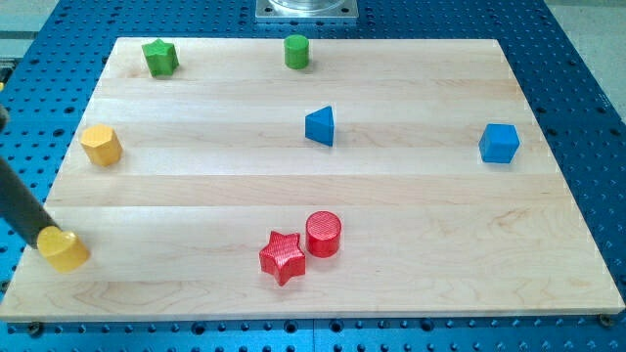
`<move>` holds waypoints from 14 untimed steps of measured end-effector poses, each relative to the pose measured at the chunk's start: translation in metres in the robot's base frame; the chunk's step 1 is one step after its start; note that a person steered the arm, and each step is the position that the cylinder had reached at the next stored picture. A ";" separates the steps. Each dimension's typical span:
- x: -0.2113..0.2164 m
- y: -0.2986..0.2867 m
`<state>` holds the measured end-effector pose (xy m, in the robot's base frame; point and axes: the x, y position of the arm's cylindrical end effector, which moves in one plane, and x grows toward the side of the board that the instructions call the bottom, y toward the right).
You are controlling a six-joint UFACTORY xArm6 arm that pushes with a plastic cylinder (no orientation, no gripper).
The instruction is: Push the yellow heart to the bottom left of the red star
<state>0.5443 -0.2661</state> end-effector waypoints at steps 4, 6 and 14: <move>0.005 0.066; -0.001 0.039; 0.073 0.053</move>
<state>0.6170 -0.2128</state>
